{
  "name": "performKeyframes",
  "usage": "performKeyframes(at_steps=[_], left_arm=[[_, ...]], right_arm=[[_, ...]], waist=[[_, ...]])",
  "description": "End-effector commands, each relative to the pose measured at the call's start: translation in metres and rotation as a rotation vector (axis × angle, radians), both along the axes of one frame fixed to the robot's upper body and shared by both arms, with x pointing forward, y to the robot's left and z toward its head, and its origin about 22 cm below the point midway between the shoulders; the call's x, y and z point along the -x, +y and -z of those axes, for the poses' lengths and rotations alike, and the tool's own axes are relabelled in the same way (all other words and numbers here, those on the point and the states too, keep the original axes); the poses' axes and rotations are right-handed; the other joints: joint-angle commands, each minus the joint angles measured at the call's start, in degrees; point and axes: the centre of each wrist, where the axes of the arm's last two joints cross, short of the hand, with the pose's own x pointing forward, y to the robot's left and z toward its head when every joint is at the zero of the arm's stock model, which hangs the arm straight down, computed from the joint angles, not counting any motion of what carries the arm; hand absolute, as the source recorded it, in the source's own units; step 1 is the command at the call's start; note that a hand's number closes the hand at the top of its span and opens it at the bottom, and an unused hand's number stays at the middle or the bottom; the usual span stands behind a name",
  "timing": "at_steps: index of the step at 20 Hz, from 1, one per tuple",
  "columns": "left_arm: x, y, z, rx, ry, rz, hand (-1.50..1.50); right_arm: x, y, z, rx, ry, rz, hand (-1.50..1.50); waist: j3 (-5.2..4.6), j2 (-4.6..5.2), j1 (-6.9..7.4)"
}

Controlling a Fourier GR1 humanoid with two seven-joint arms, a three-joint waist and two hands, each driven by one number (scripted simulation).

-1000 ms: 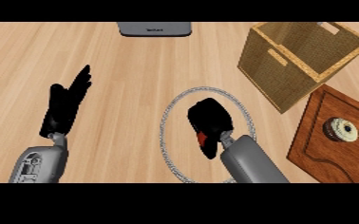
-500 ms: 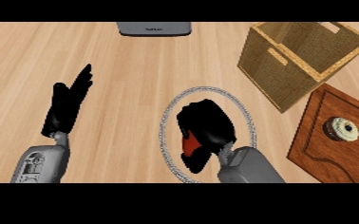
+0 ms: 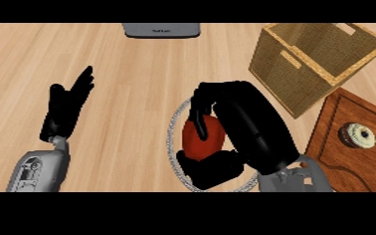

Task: Pick the bell pepper from the placemat and place it in the basket

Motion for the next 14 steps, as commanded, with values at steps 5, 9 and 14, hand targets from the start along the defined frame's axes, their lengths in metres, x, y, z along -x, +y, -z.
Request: performKeyframes(at_steps=[5, 9, 14], left_arm=[[-0.005, 0.003, 0.007, -0.012, 0.0, 0.014, 0.0], [0.004, 0.004, 0.006, 0.003, -0.007, 0.008, 0.0], [0.003, 0.003, 0.004, -0.015, -0.011, 0.01, 0.0]], right_arm=[[0.002, 0.005, -0.106, -0.108, -0.031, 0.099, 1.5], [-0.017, -0.021, -0.139, -0.135, -0.049, 0.163, 1.5], [-0.053, -0.039, -0.178, -0.049, -0.087, 0.26, 1.5]], waist=[[-0.03, 0.2, 0.37], [-0.01, 0.21, 0.2], [-0.04, 0.4, 0.49]])
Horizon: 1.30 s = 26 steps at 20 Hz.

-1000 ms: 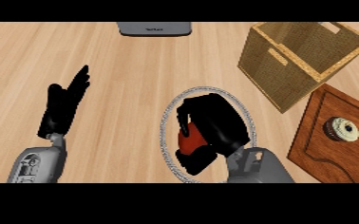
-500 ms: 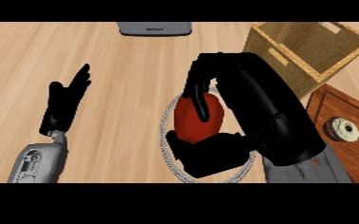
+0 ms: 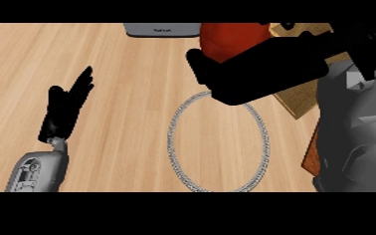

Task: Pick the bell pepper from the placemat and place it in the basket

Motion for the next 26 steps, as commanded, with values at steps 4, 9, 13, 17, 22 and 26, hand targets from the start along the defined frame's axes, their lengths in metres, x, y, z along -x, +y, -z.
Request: performKeyframes(at_steps=[4, 9, 13, 17, 22, 26], left_arm=[[0.0, -0.009, -0.006, 0.006, -0.004, -0.005, 0.0], [-0.007, -0.018, -0.009, 0.001, -0.001, 0.016, 0.0], [0.001, -0.022, 0.017, 0.0, 0.001, 0.006, 0.0], [0.013, -0.006, 0.004, 0.012, 0.011, 0.006, 0.0], [-0.005, -0.012, -0.001, 0.014, -0.006, -0.006, 0.0], [0.001, -0.008, 0.005, 0.007, -0.002, 0.019, 0.0]], right_arm=[[-0.033, -0.017, -0.027, 0.327, 0.006, 0.235, 1.5], [-0.068, -0.044, -0.032, 0.508, 0.044, 0.337, 1.5], [-0.092, -0.086, -0.012, 0.544, 0.062, 0.365, 1.5], [-0.107, -0.12, 0.001, 0.536, 0.066, 0.375, 1.5], [-0.122, -0.179, 0.023, 0.53, 0.064, 0.301, 1.5], [-0.138, -0.172, 0.042, 0.528, 0.081, 0.259, 1.5]], waist=[[-0.01, 0.14, 0.3], [0.01, 0.41, 0.48], [0.03, 0.54, 0.3], [0.07, 0.27, 0.5], [0.08, 0.51, 0.24], [0.05, 0.34, 0.41]])
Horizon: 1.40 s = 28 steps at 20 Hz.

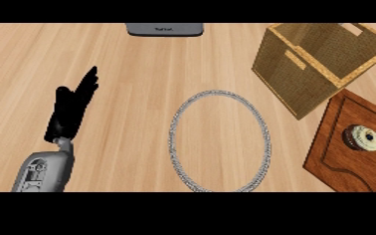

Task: Pick the bell pepper from the placemat and place it in the basket

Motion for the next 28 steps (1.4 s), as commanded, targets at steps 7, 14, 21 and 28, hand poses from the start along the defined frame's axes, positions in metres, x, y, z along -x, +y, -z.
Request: performKeyframes(at_steps=[7, 14, 21, 28], left_arm=[[-0.006, 0.007, 0.006, 0.009, -0.001, 0.012, 0.0], [-0.005, -0.002, -0.014, 0.005, 0.011, 0.004, 0.0], [-0.007, 0.01, -0.003, -0.005, 0.003, -0.015, 0.0], [-0.005, -0.004, 0.011, 0.006, -0.001, -0.006, 0.0]], right_arm=[[-0.028, -0.026, 0.062, 0.009, 0.069, -0.022, 1.5], [-0.036, -0.042, 0.117, -0.24, 0.207, 0.042, -1.5], [-0.038, -0.052, 0.12, -0.382, 0.055, 0.02, -1.5], [-0.035, -0.071, 0.104, -0.516, -0.178, 0.147, -1.5]], waist=[[-0.03, 0.02, 0.04], [0.02, -0.07, 0.29], [0.0, -0.04, -0.07], [-0.03, 0.07, -0.45]])
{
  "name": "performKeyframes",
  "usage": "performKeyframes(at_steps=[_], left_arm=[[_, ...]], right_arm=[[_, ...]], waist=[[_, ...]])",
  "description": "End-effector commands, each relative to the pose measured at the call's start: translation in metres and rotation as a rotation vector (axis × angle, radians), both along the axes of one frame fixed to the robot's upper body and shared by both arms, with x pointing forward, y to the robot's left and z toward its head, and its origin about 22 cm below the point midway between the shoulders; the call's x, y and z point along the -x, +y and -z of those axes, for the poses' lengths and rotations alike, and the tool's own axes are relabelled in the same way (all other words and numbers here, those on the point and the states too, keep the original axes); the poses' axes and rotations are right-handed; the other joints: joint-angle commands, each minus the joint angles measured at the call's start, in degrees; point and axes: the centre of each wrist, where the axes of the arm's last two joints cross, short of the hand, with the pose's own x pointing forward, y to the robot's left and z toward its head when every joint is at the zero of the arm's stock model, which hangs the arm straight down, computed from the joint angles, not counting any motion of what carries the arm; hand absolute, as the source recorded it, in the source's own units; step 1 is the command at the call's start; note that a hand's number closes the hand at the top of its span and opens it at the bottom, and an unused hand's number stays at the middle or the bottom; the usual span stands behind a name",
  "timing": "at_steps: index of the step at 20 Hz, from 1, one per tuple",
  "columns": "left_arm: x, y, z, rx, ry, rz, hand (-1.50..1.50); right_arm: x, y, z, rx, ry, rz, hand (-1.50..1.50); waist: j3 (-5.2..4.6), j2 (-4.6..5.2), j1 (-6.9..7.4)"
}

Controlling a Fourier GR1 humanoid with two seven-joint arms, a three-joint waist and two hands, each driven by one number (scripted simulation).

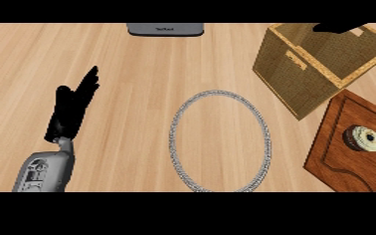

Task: Pick the bell pepper from the placemat and place it in the basket

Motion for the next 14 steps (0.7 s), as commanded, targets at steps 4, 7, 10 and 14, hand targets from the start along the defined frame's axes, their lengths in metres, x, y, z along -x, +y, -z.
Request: performKeyframes(at_steps=[4, 7, 10, 14], left_arm=[[-0.008, 0.014, 0.001, 0.003, 0.009, -0.003, 0.0], [0.001, -0.007, -0.002, -0.007, 0.005, 0.022, 0.0], [-0.003, 0.007, -0.001, 0.014, -0.019, -0.012, 0.0], [0.006, -0.004, 0.011, -0.007, -0.004, 0.006, 0.0]], right_arm=[[0.019, -0.059, -0.007, -0.138, -0.089, 0.199, -1.5], [0.044, -0.113, -0.045, -0.236, -0.071, 0.241, -1.5], [0.066, -0.146, -0.037, -0.226, -0.059, 0.268, -1.5], [0.112, -0.202, -0.033, -0.256, -0.063, 0.289, -1.5]], waist=[[-0.01, 0.03, -0.51], [0.05, -0.05, -0.19], [0.02, 0.1, -0.26], [0.17, 0.54, 0.41]])
